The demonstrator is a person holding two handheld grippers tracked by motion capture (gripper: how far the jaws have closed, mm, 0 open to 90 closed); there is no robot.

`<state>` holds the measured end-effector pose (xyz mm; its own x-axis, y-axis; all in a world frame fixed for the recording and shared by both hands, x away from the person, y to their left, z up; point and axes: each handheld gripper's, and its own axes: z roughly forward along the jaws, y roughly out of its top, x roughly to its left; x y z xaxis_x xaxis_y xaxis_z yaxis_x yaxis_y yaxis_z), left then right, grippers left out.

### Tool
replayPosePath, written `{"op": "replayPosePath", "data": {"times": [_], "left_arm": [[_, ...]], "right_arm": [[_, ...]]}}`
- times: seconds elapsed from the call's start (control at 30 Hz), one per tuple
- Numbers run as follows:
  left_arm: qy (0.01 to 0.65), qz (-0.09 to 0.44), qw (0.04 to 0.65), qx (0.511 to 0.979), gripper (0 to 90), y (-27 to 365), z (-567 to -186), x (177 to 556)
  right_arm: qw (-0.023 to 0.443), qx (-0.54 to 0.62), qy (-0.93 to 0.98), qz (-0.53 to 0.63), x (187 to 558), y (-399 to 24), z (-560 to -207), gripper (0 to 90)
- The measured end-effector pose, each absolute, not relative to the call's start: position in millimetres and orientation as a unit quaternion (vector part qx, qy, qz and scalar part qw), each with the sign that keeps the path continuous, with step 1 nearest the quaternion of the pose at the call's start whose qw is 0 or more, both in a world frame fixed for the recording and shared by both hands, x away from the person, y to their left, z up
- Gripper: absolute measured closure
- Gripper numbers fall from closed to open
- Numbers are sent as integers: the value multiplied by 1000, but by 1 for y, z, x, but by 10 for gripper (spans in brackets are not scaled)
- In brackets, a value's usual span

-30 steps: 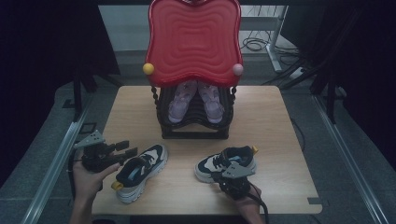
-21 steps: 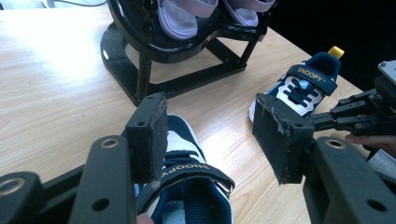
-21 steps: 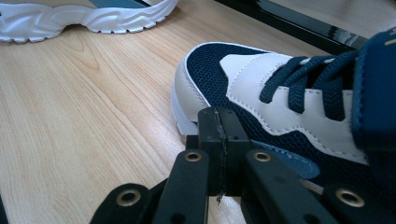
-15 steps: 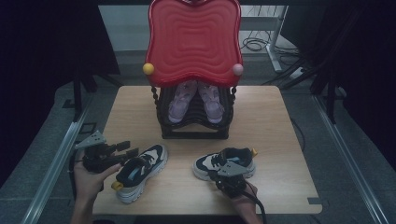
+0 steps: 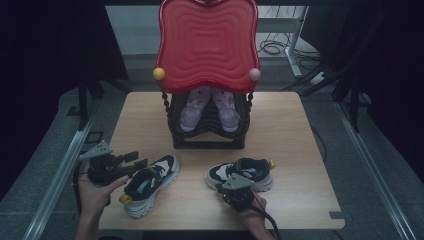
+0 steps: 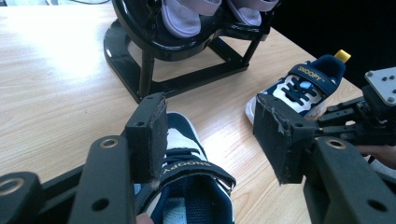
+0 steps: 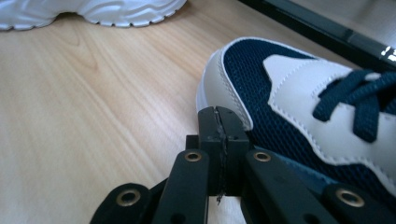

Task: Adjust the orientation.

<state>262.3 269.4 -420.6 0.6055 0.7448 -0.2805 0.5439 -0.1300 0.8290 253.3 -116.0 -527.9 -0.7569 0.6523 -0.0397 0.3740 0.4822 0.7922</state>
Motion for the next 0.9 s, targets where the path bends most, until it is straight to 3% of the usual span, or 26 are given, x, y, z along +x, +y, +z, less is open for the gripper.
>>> {"op": "replayPosePath", "data": {"times": [0.4, 0.73, 0.9], "left_arm": [[435, 103, 499, 742, 448, 274, -420, 259], [434, 103, 498, 744, 447, 272, -420, 261], [432, 99, 497, 746, 446, 270, -421, 262]], "right_arm": [[202, 307, 847, 385, 264, -95, -532, 900], [184, 308, 845, 397, 263, -94, -533, 900], [176, 296, 832, 435, 254, -103, -511, 900]]}}
